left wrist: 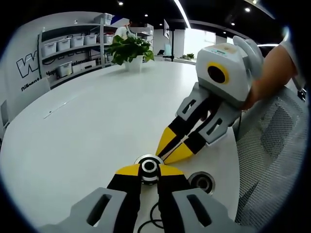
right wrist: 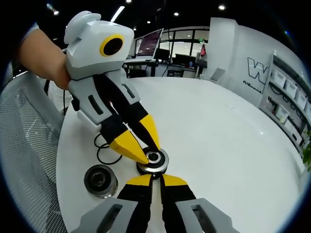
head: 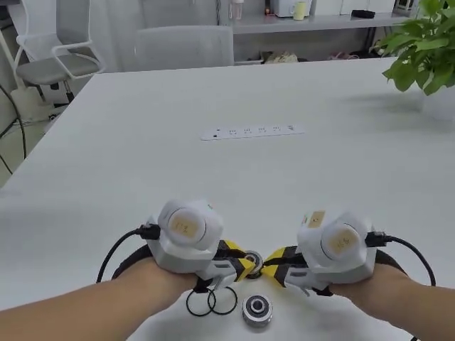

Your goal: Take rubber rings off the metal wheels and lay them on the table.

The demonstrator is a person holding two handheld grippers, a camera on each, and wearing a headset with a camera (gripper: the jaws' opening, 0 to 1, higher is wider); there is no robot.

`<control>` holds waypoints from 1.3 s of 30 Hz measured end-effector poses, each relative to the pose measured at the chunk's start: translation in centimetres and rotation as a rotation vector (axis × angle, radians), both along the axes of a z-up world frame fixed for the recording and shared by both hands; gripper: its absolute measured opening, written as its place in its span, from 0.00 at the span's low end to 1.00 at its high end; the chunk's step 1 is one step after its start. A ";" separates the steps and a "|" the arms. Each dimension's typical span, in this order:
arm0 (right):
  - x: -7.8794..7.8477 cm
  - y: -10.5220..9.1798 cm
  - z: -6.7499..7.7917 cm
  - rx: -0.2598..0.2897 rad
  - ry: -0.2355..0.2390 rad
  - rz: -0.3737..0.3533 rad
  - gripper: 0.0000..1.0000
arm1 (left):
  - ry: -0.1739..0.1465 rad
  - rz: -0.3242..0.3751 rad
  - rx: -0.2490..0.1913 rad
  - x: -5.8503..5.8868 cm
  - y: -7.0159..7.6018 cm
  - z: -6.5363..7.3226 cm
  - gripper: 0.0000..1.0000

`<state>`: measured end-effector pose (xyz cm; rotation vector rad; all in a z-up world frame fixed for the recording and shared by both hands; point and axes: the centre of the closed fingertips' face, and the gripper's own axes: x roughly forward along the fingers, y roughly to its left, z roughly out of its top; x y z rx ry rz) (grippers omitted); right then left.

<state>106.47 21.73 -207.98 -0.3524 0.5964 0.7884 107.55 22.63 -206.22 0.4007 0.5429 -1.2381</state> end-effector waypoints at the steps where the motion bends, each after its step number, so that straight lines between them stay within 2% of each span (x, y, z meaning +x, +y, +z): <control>1: 0.0 0.0 0.0 0.011 0.011 -0.008 0.03 | 0.000 0.000 0.000 0.0 0.0 0.0 0.07; 4: 0.0 0.0 -0.1 0.035 0.043 -0.036 0.02 | 0.001 0.002 0.000 0.0 0.0 0.0 0.07; 14: -0.1 0.0 -0.1 0.034 0.056 -0.040 0.00 | 0.000 0.004 -0.001 0.0 0.0 0.0 0.07; 18: 0.0 -0.1 -0.1 0.065 0.081 -0.063 0.00 | 0.000 0.005 -0.001 0.0 0.0 0.0 0.07; 22: 0.0 -0.3 -0.1 0.071 0.091 -0.066 0.00 | -0.002 0.009 -0.002 0.0 0.0 0.0 0.07; 25: 0.0 -0.4 0.0 0.103 0.110 -0.082 0.00 | -0.002 0.010 -0.005 0.0 0.0 0.0 0.07; 29: 0.0 -0.3 0.0 0.120 0.121 -0.093 0.00 | -0.001 0.010 -0.005 0.0 0.0 0.0 0.07; 39: 0.3 -0.7 0.4 0.234 0.177 -0.182 0.00 | 0.001 0.010 -0.004 0.1 0.0 0.0 0.07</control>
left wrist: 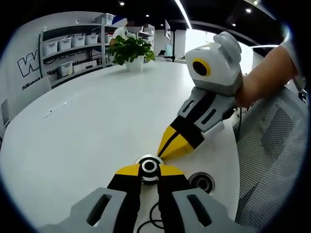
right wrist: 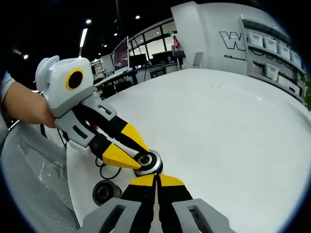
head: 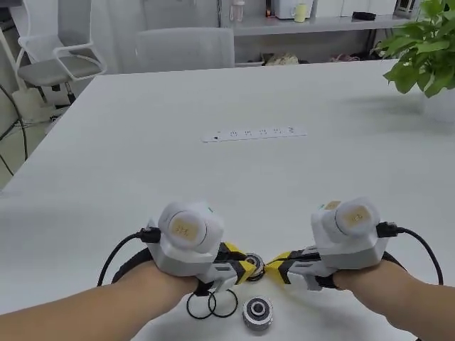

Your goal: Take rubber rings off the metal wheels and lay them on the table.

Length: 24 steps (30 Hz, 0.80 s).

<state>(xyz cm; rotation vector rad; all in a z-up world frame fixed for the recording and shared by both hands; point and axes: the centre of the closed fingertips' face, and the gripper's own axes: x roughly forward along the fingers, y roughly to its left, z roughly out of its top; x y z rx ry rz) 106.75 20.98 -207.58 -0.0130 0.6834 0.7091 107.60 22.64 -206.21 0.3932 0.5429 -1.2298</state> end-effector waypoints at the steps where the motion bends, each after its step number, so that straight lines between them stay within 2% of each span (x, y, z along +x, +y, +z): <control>1: 0.0 0.0 0.0 0.017 0.011 -0.014 0.00 | -0.001 0.000 0.000 0.0 0.0 0.0 0.07; 4: 0.2 -0.1 0.2 0.048 0.022 -0.034 0.00 | -0.003 0.001 0.001 0.0 0.0 0.0 0.07; 7: 0.4 0.1 0.8 0.113 0.033 -0.063 0.00 | -0.005 0.002 0.002 0.0 0.0 0.0 0.07; 10: 0.2 0.0 0.8 0.118 0.036 -0.064 0.00 | -0.006 0.003 0.002 -0.1 0.0 0.0 0.07; 15: 0.3 0.2 1.0 0.185 0.070 -0.094 0.00 | -0.003 0.003 0.002 -0.1 0.0 0.0 0.07; 24: 0.1 0.4 1.1 0.198 0.071 -0.087 0.00 | -0.007 0.002 0.001 0.0 0.0 0.0 0.07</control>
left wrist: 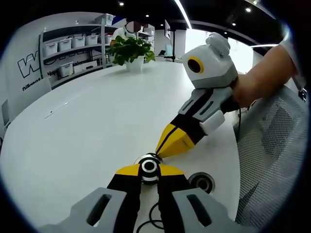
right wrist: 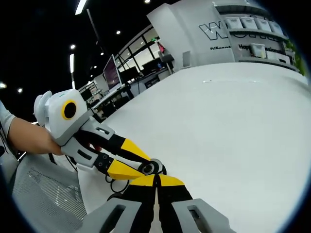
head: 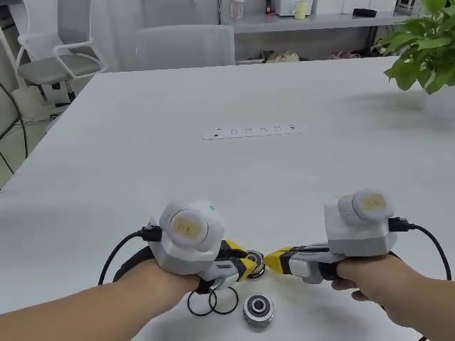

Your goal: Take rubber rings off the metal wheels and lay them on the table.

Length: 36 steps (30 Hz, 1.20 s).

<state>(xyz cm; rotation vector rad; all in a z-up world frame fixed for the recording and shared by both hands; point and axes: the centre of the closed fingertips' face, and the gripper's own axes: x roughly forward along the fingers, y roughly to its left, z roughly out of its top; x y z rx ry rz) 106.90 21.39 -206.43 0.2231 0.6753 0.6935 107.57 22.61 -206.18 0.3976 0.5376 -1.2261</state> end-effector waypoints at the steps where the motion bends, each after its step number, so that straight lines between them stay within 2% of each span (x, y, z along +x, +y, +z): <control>1: 0.0 0.0 0.0 -0.001 -0.001 0.002 0.00 | 0.000 0.000 0.000 0.0 0.0 0.0 0.07; 22: -0.3 0.7 0.2 -0.018 -0.019 0.041 0.00 | -0.006 -0.001 -0.001 0.0 0.0 0.0 0.08; 36: -0.4 0.9 0.4 -0.010 -0.025 0.053 0.00 | -0.004 -0.007 0.001 -0.1 0.0 0.0 0.07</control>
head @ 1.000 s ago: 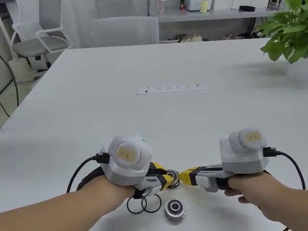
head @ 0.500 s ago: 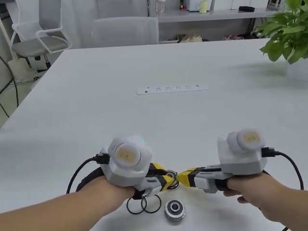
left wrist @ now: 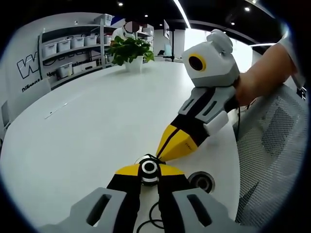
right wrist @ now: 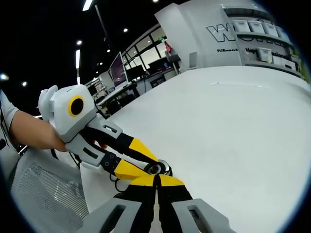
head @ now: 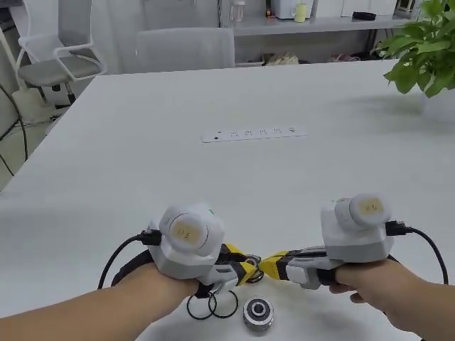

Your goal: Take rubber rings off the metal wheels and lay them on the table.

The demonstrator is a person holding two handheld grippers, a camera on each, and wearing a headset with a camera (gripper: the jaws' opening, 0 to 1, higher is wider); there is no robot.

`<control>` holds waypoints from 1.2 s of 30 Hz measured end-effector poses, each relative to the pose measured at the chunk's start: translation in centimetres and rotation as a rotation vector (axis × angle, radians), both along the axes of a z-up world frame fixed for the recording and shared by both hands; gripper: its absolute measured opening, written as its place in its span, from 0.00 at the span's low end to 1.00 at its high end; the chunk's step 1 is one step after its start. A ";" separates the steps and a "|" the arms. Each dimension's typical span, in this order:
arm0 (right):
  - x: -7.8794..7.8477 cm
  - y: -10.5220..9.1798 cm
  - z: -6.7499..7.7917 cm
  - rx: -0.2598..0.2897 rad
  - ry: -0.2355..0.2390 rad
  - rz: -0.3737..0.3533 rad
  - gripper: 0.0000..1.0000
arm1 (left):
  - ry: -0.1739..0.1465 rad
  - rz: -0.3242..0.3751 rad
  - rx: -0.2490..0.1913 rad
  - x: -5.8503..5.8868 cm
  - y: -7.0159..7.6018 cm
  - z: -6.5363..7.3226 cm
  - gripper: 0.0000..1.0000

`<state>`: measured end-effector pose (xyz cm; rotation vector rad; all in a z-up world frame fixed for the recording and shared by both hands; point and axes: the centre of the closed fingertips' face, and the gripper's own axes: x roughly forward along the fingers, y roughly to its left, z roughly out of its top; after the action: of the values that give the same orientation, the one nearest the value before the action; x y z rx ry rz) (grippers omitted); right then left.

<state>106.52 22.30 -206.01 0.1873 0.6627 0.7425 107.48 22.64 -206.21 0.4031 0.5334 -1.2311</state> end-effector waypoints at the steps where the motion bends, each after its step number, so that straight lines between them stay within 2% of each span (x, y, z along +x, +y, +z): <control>1: 0.0 0.0 0.0 0.002 0.000 0.000 0.00 | -0.001 0.000 0.000 0.0 0.0 0.0 0.08; 13: -0.1 0.3 0.2 0.018 -0.001 0.007 0.00 | -0.002 0.000 -0.008 0.0 0.0 0.0 0.08; 18: 0.0 0.8 0.7 0.046 -0.012 0.017 0.00 | -0.003 0.001 -0.012 0.0 0.1 0.0 0.08; 23: -0.2 0.9 0.9 0.070 -0.003 0.020 0.00 | -0.003 0.001 -0.013 0.0 0.1 0.0 0.08; 25: -0.4 1.0 1.0 0.084 0.002 0.024 0.00 | -0.002 0.003 -0.017 0.0 0.1 0.1 0.08; 26: -0.5 1.0 1.2 0.102 0.007 0.028 0.00 | -0.003 0.003 -0.018 -0.1 0.1 0.1 0.08; 27: -0.7 1.5 1.7 0.151 0.009 0.043 0.00 | -0.004 0.003 -0.019 0.0 0.1 0.1 0.08; 28: -0.7 1.3 1.7 0.154 0.020 0.033 0.00 | -0.004 0.004 -0.020 0.0 0.1 0.1 0.08; 36: -0.5 1.0 1.2 0.107 -0.003 0.023 0.00 | -0.001 0.007 -0.020 -0.1 0.1 0.0 0.08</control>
<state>106.03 23.29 -204.84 0.2765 0.6238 0.8009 107.42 22.70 -206.16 0.3850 0.5214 -1.2290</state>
